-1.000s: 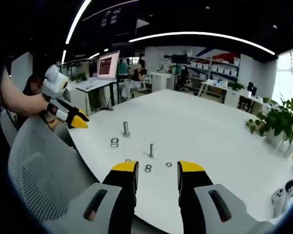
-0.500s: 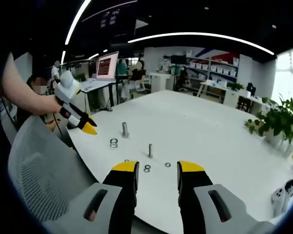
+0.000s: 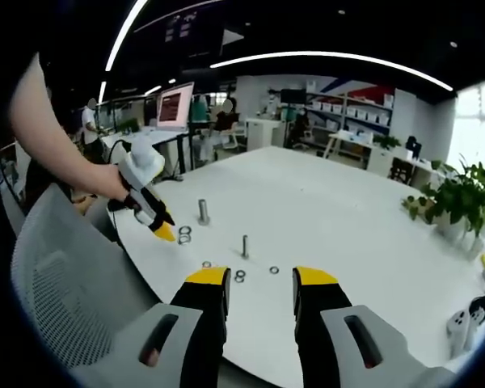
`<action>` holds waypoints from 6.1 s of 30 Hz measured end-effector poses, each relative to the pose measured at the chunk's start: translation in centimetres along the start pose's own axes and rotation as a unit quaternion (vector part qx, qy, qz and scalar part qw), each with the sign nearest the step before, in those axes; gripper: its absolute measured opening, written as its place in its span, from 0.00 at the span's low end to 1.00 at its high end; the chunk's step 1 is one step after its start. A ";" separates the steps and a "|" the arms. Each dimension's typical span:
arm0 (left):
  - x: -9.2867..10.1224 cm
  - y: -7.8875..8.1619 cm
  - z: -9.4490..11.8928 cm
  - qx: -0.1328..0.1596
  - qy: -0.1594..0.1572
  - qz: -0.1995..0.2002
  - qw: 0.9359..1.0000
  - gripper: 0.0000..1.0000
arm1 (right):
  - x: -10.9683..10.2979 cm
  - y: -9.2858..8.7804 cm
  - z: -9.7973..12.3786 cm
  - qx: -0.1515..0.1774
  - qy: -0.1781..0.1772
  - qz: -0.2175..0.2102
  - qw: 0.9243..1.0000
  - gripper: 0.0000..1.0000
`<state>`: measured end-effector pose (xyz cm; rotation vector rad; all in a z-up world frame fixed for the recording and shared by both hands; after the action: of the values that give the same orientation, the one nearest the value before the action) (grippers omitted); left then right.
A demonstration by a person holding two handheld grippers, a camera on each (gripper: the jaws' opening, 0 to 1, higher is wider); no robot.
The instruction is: Place the washer onto the threaded stud by aligning its center hole with the stud, sliding it down to the base, and recovering from edge contact or off-axis alignment until the washer reaches the visible bottom stop.
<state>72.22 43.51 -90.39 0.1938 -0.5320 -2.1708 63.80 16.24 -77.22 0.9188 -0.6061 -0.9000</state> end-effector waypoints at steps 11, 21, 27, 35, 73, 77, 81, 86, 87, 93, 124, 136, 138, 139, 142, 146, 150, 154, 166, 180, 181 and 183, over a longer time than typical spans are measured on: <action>-1.3 0.2 -1.4 -0.029 0.009 -0.029 0.999 0.33 | 0.0 0.0 0.0 -0.001 0.000 0.002 1.000 0.33; -1.2 0.4 -2.3 -0.049 0.000 -0.064 0.997 0.32 | 0.1 -0.2 0.0 -0.005 -0.001 0.005 1.000 0.33; -0.8 0.3 -2.7 -0.059 -0.006 -0.082 0.995 0.32 | 0.2 -0.2 -0.1 -0.008 -0.004 0.007 1.000 0.33; 0.0 -0.2 -2.9 -0.064 -0.014 -0.095 0.993 0.32 | 0.3 -0.4 -0.1 -0.011 -0.006 0.010 1.000 0.33; -0.1 1.1 -3.7 -0.175 -0.025 -0.201 0.963 0.21 | 0.4 -0.5 -0.1 -0.014 -0.006 0.015 1.000 0.33; 0.0 1.2 -3.9 -0.188 -0.031 -0.218 0.957 0.22 | 0.3 -0.6 -0.1 -0.018 -0.004 0.019 1.000 0.32; 0.0 1.3 -4.0 -0.198 -0.031 -0.216 0.956 0.23 | 0.2 -0.5 -0.1 -0.015 -0.003 0.017 1.000 0.32; 0.1 1.2 -3.8 -0.193 -0.029 -0.213 0.957 0.22 | 0.1 -0.5 0.0 -0.011 -0.002 0.015 1.000 0.32; 0.0 1.1 -3.8 -0.189 -0.029 -0.211 0.959 0.22 | 0.2 -0.5 0.0 -0.011 -0.002 0.015 1.000 0.32; 0.4 0.9 -3.8 -0.174 -0.020 -0.215 0.961 0.20 | 0.3 -0.4 0.0 -0.010 -0.004 0.015 1.000 0.32; -0.2 3.3 -1.9 -0.113 -0.029 -0.253 0.960 0.19 | 0.3 -0.6 -0.1 -0.014 -0.006 0.016 1.000 0.32; -2.6 6.4 1.1 -0.068 0.002 -0.255 0.964 0.19 | 0.3 -0.5 -0.1 -0.014 -0.004 0.018 1.000 0.32; -3.1 7.1 1.6 -0.060 0.009 -0.260 0.964 0.19 | 0.3 -0.5 -0.1 -0.015 -0.004 0.018 1.000 0.32; -3.2 7.3 1.8 -0.058 0.012 -0.262 0.963 0.19 | 0.3 -0.5 -0.1 -0.015 -0.004 0.018 1.000 0.32; -4.1 8.3 2.3 -0.051 0.022 -0.267 0.962 0.19 | 0.3 -0.5 -0.1 -0.015 -0.005 0.018 1.000 0.32; -5.2 9.3 2.3 -0.051 0.030 -0.264 0.963 0.19 | 0.4 -0.6 -0.1 -0.016 -0.005 0.019 1.000 0.32; -5.9 9.4 1.7 -0.064 0.034 -0.261 0.963 0.19 | 0.3 -0.6 -0.1 -0.016 -0.005 0.020 1.000 0.32; -6.1 9.4 1.3 -0.077 0.038 -0.274 0.958 0.19 | 0.4 -0.6 -0.1 -0.016 -0.006 0.020 1.000 0.32; -6.7 9.0 -0.2 -0.108 0.031 -0.278 0.954 0.19 | 0.5 -0.7 -0.1 -0.018 -0.008 0.022 1.000 0.32; -6.9 8.1 -2.9 -0.124 0.018 -0.267 0.956 0.19 | 0.6 -0.9 -0.2 -0.027 -0.009 0.024 0.999 0.32; -7.0 8.0 -3.2 -0.124 0.017 -0.265 0.956 0.19 | 0.6 -0.9 -0.2 -0.027 -0.010 0.024 0.999 0.32; -7.0 7.6 -3.6 -0.132 0.015 -0.255 0.958 0.19 | 0.6 -1.0 -0.2 -0.029 -0.011 0.025 0.999 0.32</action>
<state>83.17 43.93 -90.68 0.2353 -0.1762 -2.7091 63.91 15.48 -78.13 0.8389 -0.6164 -0.8787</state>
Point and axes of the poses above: the point that each gripper's makers call its tool centre point, and the gripper's own axes: z roughly backward along the fingers, x roughly to its right, y roughly out of its top, the point moved 4 cm from there along z, roughly backward along the fingers, and after that the axes turned 2 degrees about -x, right-handed, at the moved point
